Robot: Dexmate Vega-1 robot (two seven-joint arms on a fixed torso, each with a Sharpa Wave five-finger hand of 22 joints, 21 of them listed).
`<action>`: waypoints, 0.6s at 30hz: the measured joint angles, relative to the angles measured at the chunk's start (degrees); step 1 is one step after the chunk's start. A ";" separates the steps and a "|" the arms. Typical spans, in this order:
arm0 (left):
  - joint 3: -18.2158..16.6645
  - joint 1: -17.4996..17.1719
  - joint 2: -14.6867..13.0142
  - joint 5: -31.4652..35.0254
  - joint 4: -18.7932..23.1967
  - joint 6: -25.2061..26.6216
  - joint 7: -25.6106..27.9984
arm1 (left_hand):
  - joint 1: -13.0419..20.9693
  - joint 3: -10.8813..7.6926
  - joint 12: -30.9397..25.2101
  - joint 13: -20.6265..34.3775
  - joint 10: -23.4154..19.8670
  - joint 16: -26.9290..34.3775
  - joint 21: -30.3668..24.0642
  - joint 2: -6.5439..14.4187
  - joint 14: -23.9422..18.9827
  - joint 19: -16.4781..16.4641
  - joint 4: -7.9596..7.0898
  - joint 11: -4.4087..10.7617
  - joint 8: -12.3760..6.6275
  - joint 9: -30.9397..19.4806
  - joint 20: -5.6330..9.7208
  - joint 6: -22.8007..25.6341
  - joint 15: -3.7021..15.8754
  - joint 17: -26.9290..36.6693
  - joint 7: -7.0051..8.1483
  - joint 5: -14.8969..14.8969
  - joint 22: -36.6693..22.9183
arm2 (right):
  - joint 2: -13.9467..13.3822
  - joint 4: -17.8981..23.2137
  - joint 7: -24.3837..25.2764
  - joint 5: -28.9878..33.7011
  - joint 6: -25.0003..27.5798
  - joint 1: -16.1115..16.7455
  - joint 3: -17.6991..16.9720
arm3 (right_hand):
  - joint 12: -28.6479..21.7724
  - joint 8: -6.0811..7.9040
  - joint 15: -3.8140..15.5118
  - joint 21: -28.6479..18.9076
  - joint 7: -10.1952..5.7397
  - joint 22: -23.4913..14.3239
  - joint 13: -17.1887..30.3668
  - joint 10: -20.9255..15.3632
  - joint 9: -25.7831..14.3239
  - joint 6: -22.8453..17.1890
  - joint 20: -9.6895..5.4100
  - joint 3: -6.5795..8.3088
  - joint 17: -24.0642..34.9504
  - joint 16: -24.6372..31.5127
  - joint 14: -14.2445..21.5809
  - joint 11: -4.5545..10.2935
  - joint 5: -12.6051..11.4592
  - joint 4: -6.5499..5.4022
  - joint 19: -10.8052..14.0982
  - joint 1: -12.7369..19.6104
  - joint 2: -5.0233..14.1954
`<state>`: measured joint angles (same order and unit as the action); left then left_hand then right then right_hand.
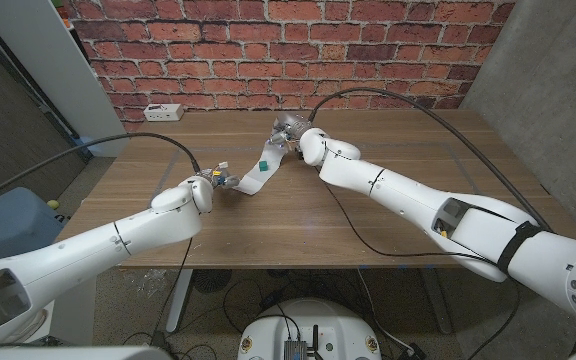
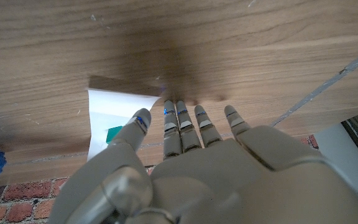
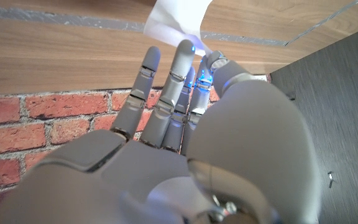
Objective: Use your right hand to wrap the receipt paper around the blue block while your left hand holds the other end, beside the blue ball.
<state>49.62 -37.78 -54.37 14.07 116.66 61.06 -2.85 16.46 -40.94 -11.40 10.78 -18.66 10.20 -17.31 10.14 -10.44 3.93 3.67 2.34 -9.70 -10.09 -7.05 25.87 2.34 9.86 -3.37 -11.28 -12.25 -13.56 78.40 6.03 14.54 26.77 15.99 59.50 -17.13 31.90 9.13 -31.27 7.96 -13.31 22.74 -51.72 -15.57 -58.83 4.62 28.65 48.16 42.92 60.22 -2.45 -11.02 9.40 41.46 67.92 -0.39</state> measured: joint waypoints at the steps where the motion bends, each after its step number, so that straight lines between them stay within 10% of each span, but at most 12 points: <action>1: 0.00 0.00 0.00 0.00 0.00 0.05 -0.02 | 0.00 -0.15 0.00 0.00 0.00 0.00 0.00 0.00 0.00 0.00 -0.14 0.00 0.00 0.00 0.00 -0.01 0.00 0.00 -0.01 0.00 0.00 | -0.01 0.10 0.00 0.00 0.00 -0.06 0.02 | 0.00 0.00 0.08 0.00 0.00 0.00 0.12 0.00 0.00 0.00 0.00 0.00 0.20 0.12 0.08 0.00 0.00 0.00 0.00 0.00 0.00; 10: 0.00 0.00 0.00 -0.17 0.00 1.05 -0.34 | -0.02 -0.37 0.41 0.02 0.72 0.00 0.16 -0.02 0.54 0.00 -0.37 0.12 0.04 0.08 0.00 -0.62 -0.06 0.00 0.01 0.00 -0.01 | -0.04 1.37 0.00 0.00 0.00 -1.34 0.07 | 0.38 0.00 0.08 -0.87 0.13 0.00 0.27 -0.20 0.00 0.13 0.34 -0.01 0.54 0.78 0.08 0.20 0.12 0.00 0.34 0.00 0.00; 11: 2.08 1.86 0.06 -0.19 -0.47 1.24 -0.39 | -0.05 -0.37 0.41 0.02 0.72 0.00 0.37 -0.06 0.54 0.20 -0.37 0.13 0.05 0.11 0.20 -0.62 -0.06 0.00 0.01 0.00 0.00 | -0.01 1.44 -11.03 -5.25 4.67 -1.56 -0.01 | 0.47 0.00 0.08 -0.89 0.22 0.00 0.23 -0.20 0.00 0.22 0.50 -0.01 0.54 0.78 0.08 0.20 0.13 0.00 0.54 0.00 0.00; 18: 3.04 2.66 0.10 -0.23 -0.61 2.31 -0.69 | -0.24 -0.36 0.41 0.08 1.25 0.00 0.45 -0.24 0.75 0.51 -0.84 0.20 0.28 0.11 0.09 -1.04 -0.27 0.04 0.42 0.00 -0.01 | 0.19 1.52 -14.41 -8.43 6.00 -2.49 -0.43 | 1.46 0.00 -0.20 -2.09 0.13 -0.01 -0.16 -0.20 0.00 0.94 0.40 -0.02 -0.52 0.78 1.20 0.20 0.21 0.00 2.07 0.24 0.27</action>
<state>52.66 -35.12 -54.27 13.84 116.05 63.37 -3.55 16.22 -41.30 -10.99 10.85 -17.41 10.20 -16.86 9.90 -9.69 4.44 2.84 2.54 -9.41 -9.98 -6.95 24.82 2.06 9.90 -2.95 -11.28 -12.26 -13.38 79.92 -8.38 6.11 32.78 13.50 59.07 -15.66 31.90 8.93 -33.37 8.09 -13.32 22.57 -51.92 -15.57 -57.89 5.03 28.63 47.65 43.70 61.42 -2.25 -10.81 9.40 43.53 68.17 -0.12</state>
